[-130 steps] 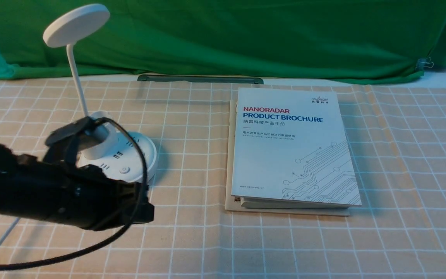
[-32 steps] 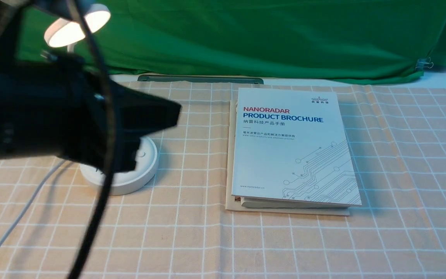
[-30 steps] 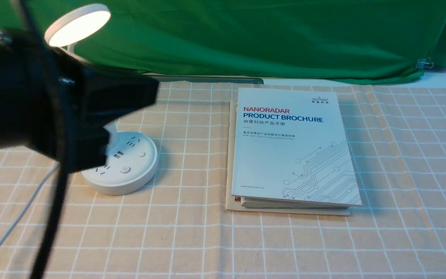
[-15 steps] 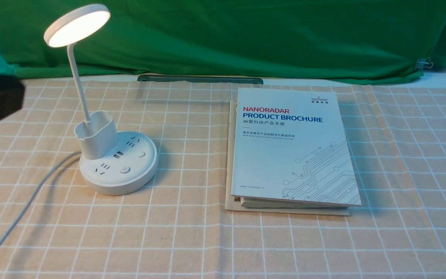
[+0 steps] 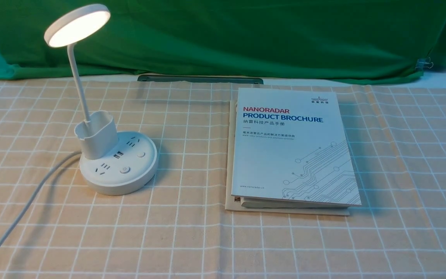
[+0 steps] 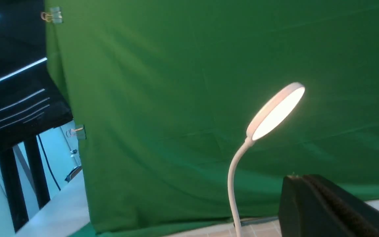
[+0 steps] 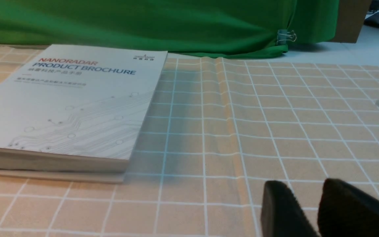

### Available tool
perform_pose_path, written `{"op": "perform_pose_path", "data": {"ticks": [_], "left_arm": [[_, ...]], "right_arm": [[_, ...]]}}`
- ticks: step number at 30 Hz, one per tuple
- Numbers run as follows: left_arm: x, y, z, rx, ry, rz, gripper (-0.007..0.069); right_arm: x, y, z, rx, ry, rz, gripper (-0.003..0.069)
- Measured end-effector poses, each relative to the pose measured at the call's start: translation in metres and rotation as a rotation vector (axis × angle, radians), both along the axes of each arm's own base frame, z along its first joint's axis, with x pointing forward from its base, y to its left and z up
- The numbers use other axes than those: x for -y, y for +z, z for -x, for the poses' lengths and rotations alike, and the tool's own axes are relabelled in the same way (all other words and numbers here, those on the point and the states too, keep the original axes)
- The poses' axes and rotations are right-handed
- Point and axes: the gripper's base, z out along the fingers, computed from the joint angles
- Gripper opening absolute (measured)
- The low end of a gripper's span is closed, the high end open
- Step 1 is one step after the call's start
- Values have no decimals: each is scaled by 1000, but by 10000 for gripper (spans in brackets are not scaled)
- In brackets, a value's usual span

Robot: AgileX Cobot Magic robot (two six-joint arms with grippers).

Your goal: Turn on the table lamp on the light coffee tablecloth with your hand.

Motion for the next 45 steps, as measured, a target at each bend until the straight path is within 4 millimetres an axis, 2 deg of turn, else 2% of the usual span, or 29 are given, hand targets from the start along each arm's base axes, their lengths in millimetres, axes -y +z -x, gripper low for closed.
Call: {"op": "perform_pose_path", "data": {"ticks": [1, 4, 7, 12, 14, 45], "left_arm": [[0, -2, 0, -3, 0, 6, 0], [0, -37, -8, -99, -2, 42, 0], [0, -45, -9, -145, -2, 59, 0], [-1, -67, -9, -394, 5, 115, 0], [-1, -71, -9, -426, 8, 102, 0], [0, -72, -8, -438, -3, 124, 1]], "right_arm": [[0, 0, 0, 0, 0, 0, 241], [0, 0, 0, 0, 0, 0, 241], [0, 0, 0, 1, 0, 0, 241], [0, 0, 0, 1, 0, 0, 241], [0, 0, 0, 1, 0, 0, 241], [0, 0, 0, 1, 0, 0, 241]]}}
